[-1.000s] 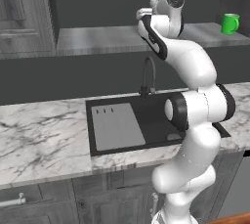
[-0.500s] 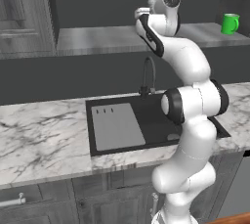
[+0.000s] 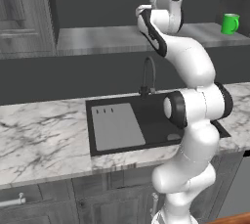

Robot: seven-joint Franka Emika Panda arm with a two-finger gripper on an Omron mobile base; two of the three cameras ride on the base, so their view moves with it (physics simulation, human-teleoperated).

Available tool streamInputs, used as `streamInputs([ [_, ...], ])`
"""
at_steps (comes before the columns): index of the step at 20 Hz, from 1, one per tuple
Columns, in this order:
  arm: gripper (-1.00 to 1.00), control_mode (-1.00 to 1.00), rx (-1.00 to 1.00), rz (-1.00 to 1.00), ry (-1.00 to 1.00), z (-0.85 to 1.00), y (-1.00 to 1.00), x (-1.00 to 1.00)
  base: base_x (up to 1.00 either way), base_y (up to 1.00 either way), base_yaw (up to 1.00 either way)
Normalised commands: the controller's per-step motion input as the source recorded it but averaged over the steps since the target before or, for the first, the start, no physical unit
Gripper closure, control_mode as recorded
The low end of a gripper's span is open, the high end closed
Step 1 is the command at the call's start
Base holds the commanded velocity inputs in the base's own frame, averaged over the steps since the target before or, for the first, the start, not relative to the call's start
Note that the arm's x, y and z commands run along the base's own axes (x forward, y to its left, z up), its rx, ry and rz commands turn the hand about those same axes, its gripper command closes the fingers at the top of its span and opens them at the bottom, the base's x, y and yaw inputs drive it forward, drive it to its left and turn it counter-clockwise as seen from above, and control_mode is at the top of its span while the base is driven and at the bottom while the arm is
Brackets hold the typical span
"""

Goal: Take the cinnamon bottle from the cabinet and place it on the dining table, next to the plate with the cupcake. Then take the chocolate from the dining counter and place it on the cupcake plate.

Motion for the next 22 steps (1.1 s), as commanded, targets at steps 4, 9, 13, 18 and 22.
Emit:
streamInputs([
  [4, 1.0, -1.0, 0.0, 0.03, -0.02, -0.11, 0.28, -1.0, 0.0, 0.0, 0.0],
  [9, 1.0, -1.0, 0.0, 0.07, -0.1, 0.0, 0.02, -1.0, 0.0, 0.0, 0.0],
  [13, 1.0, -1.0, 0.0, 0.08, -0.1, 0.0, 0.0, -1.0, 0.0, 0.0, 0.0],
  [18, 1.0, -1.0, 0.0, 0.06, -0.01, 0.0, 0.0, -1.0, 0.0, 0.0, 0.0],
  [22, 1.0, -1.0, 0.0, 0.05, 0.0, 0.0, -0.04, -1.0, 0.0, 0.0, 0.0],
])
